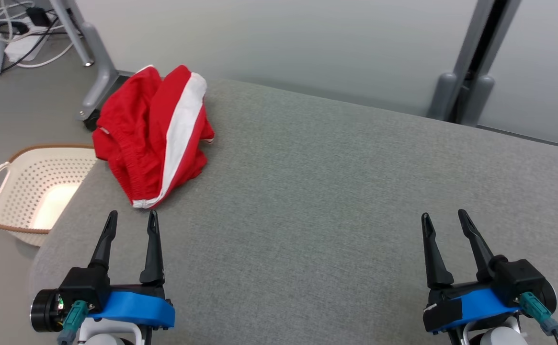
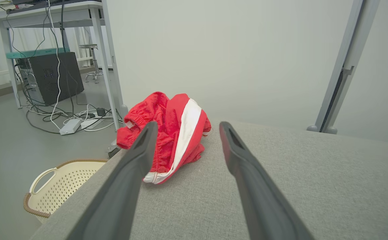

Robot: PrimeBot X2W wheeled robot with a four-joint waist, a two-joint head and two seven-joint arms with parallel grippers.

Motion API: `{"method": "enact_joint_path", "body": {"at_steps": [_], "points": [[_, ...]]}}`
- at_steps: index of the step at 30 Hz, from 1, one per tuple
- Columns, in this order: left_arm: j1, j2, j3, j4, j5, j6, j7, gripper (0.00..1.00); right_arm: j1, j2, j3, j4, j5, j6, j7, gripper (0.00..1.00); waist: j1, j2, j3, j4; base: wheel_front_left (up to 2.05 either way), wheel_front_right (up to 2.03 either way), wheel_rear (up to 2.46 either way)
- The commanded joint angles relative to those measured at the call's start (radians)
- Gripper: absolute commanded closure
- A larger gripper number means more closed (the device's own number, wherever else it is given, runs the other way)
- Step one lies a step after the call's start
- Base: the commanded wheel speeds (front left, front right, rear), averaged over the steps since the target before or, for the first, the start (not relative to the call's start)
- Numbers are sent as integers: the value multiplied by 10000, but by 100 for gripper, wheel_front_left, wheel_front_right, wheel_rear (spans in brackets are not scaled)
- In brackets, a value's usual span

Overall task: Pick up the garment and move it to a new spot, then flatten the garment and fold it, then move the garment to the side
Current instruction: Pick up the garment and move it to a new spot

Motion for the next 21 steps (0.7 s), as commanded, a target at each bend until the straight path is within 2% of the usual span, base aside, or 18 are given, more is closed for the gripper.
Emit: {"method": "enact_joint_path", "body": {"at_steps": [1,11,21], "points": [[9,46,37,-26,-18,38,-31,0,-111,-33,15,20,-78,1,-7,0,0,0,32,401,0,0,0],[200,44,116,-107,-238,137,-31,0,-170,-34,90,80,-181,1,-7,0,0,0,93,1706,0,0,0],[282,44,251,-135,-382,175,-31,0,-271,-36,178,167,-299,1,-7,0,0,0,208,2067,0,0,0]]}}
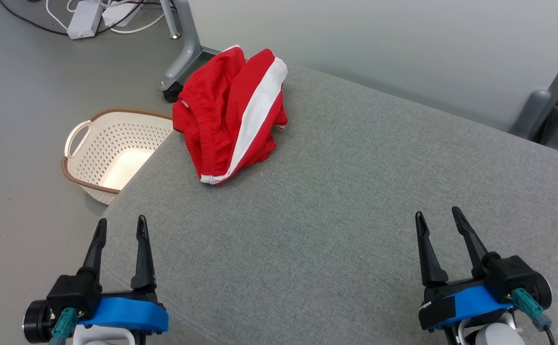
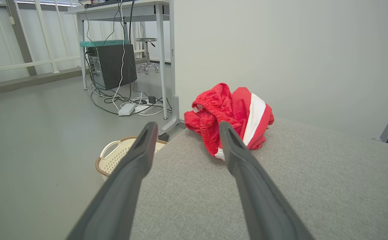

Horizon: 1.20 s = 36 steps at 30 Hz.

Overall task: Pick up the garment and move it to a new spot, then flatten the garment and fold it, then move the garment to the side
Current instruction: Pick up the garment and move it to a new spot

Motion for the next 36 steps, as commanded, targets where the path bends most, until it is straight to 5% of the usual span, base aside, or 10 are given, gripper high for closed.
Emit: {"method": "enact_joint_path", "body": {"at_steps": [1,9,18,27,36], "points": [[22,42,42,-23,-25,31,-31,0,-127,-38,31,14,-48,1,-7,0,-1,0,14,-24,0,0,0],[-1024,206,239,113,79,-212,-31,0,-319,-38,82,-106,-290,1,83,0,-1,0,345,-407,0,0,0],[-4132,1150,984,1321,-455,-935,-31,0,-783,-38,122,-1077,-879,1,540,0,-1,0,1635,-1554,0,0,0],[-6533,2218,1286,3780,-910,-1273,273,0,-898,-230,10,-2505,-1384,1,1133,0,-1,0,2896,-2584,0,0,0],[-7563,2429,774,6542,-1172,-1539,965,0,-951,-471,-102,-3461,-1454,1,1514,0,-1,0,3739,-2873,0,0,0]]}}
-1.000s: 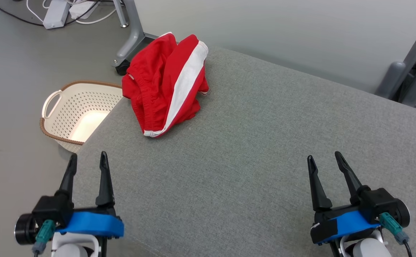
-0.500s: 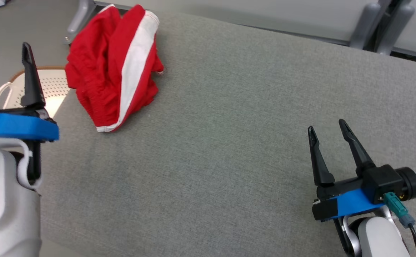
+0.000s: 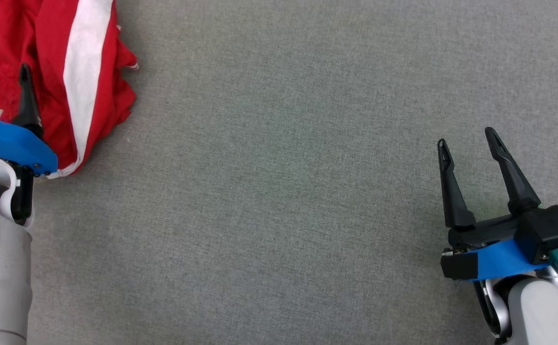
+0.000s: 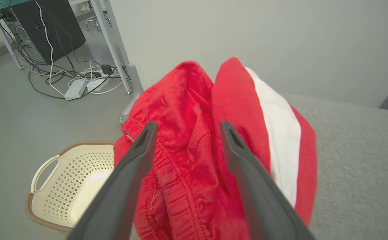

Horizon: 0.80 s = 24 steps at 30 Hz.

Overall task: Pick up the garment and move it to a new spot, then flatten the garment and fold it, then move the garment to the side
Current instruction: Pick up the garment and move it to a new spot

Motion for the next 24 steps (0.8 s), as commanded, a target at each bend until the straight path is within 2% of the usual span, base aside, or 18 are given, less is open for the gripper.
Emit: {"method": "enact_joint_path", "body": {"at_steps": [1,10,17,18,19,24], "points": [[-174,62,4,289,-105,-47,88,0,-166,-47,-18,-119,-81,1,50,0,-1,0,204,-89,0,0,0],[-550,-148,-111,2266,-583,-85,1214,0,-267,-100,-45,-430,-143,1,222,0,-1,0,482,55,0,0,0],[-741,-371,-332,2783,-1047,-134,1517,0,-342,-101,86,-408,-141,1,246,0,-1,0,525,83,0,0,0],[-761,-395,-404,2757,-1124,-135,1492,53,-349,-88,102,-403,-142,1,251,0,-1,0,515,74,0,0,0],[-788,-415,-511,2676,-1197,-137,1461,100,-357,-84,115,-386,-128,1,244,0,-1,0,498,62,0,0,0],[-765,-239,-867,2402,-1538,-140,1316,100,-295,-63,87,-270,-29,1,152,0,-1,0,349,13,0,0,0]]}}
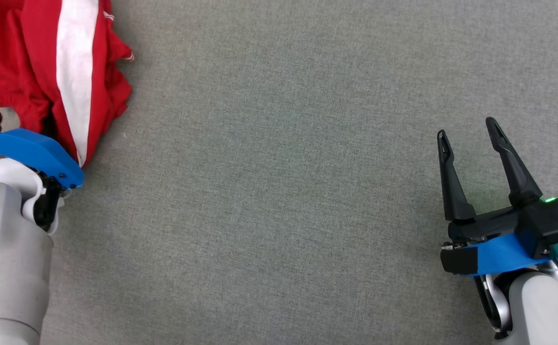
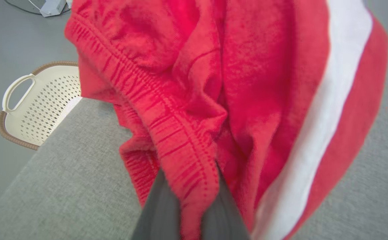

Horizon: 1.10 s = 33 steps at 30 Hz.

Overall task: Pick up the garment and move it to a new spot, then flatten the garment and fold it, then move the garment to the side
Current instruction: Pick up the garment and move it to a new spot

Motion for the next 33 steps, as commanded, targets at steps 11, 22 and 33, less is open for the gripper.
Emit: {"method": "enact_joint_path", "body": {"at_steps": [11,22,33], "points": [[-503,638,-795,-1020,-281,-40,-1296,100,167,296,-12,721,268,1,-558,0,-1,0,-1050,-320,0,0,0],[-1336,948,-1749,-3486,-236,-29,-1410,100,486,468,-73,1665,802,1,-1210,0,-1,0,-2336,-1241,0,0,0],[-1535,661,-2430,-7235,-251,189,4,100,540,475,120,2297,1762,1,-1608,0,-1,0,-2875,-3358,0,0,0]]}}
